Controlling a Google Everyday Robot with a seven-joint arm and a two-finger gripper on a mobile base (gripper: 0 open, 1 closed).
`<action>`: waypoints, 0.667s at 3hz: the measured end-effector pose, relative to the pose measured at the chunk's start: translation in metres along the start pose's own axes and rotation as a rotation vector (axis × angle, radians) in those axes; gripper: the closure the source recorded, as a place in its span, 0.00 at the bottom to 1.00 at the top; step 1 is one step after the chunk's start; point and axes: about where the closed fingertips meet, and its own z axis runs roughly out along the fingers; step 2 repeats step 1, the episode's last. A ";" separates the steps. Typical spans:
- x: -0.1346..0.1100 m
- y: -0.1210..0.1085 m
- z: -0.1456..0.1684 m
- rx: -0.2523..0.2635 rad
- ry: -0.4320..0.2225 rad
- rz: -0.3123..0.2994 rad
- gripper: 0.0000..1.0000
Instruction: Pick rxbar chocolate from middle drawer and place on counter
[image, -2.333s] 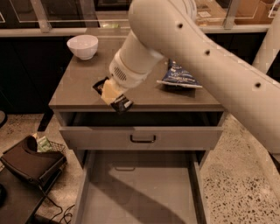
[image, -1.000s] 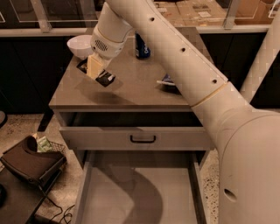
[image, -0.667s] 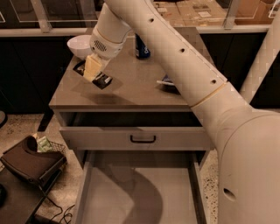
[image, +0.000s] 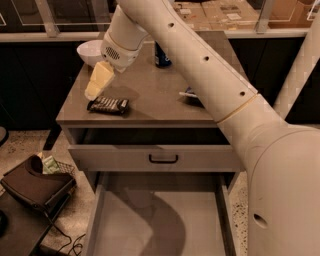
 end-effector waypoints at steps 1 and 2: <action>0.000 0.000 0.000 0.000 0.000 0.000 0.00; 0.000 0.000 0.000 0.000 0.000 0.000 0.00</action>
Offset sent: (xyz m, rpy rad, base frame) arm 0.0000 0.0000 0.0000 0.0000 0.0000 0.0000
